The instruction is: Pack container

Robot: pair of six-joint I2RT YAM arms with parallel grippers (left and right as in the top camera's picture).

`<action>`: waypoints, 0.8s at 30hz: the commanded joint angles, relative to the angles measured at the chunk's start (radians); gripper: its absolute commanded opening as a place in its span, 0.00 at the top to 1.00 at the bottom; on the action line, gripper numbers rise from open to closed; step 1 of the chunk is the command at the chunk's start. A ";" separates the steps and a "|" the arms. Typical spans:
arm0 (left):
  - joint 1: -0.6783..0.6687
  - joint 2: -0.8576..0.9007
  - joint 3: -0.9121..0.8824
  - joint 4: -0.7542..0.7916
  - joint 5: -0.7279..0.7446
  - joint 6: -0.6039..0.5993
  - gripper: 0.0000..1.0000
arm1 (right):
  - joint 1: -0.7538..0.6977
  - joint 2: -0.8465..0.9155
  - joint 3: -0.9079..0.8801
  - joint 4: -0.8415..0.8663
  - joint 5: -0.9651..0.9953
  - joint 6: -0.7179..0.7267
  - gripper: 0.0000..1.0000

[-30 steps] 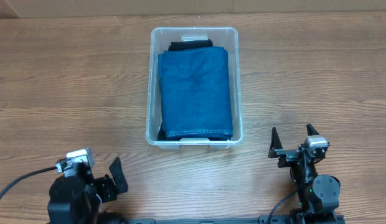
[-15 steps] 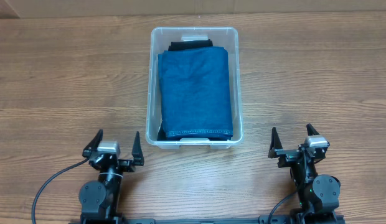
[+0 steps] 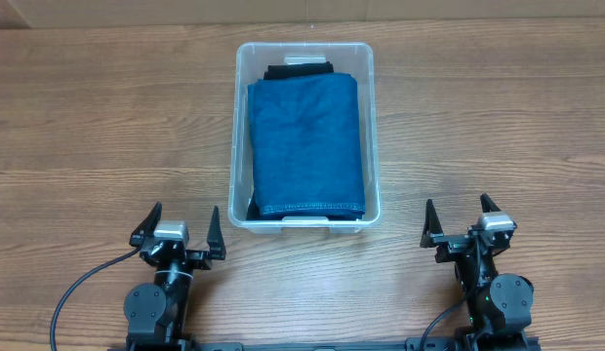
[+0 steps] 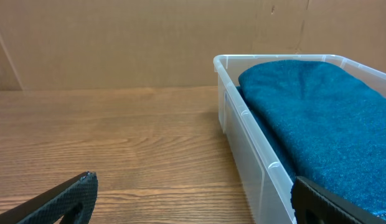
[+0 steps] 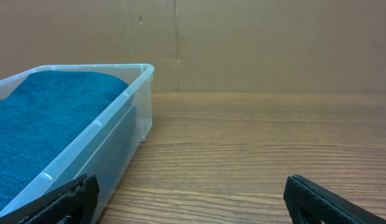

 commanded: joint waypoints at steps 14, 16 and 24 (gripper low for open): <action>0.000 -0.010 -0.005 0.002 0.010 0.022 0.00 | -0.010 0.001 -0.017 0.058 -0.003 -0.004 0.00; 0.000 -0.010 -0.005 0.002 0.010 0.022 0.00 | -0.010 0.001 -0.017 0.058 -0.003 -0.004 0.00; 0.000 -0.010 -0.005 0.002 0.010 0.023 0.00 | -0.010 0.001 -0.017 0.058 -0.004 -0.004 0.00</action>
